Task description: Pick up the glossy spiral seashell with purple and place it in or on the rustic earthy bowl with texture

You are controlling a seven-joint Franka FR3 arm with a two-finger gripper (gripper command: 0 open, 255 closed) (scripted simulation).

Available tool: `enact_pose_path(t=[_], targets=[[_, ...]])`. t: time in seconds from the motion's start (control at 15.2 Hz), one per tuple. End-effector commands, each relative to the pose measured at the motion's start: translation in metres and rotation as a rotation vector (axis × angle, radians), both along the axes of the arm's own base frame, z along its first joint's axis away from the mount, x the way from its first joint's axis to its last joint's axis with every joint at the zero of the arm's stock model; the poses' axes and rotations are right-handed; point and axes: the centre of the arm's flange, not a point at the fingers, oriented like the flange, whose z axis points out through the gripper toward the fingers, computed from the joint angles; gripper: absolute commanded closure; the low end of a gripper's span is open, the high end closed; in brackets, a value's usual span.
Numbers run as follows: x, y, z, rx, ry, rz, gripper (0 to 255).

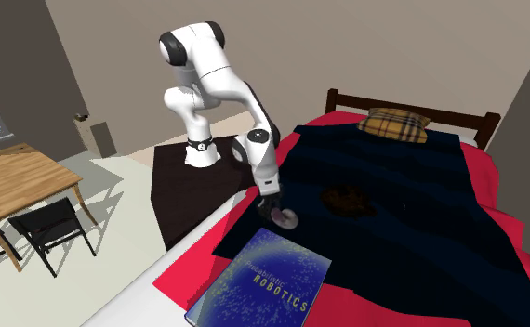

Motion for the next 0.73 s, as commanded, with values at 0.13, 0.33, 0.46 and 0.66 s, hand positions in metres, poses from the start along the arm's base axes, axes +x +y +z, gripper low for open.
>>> enact_pose_path(t=[0.13, 0.33, 0.46, 0.66], targets=[[0.000, 0.001, 0.021, 0.000, 0.000, 0.000, 255], [0.000, 0.001, 0.037, 0.000, 0.000, 0.000, 255], [0.000, 0.001, 0.047, 0.000, 0.000, 0.000, 255], [0.000, 0.001, 0.063, 0.000, 0.000, 0.000, 255]])
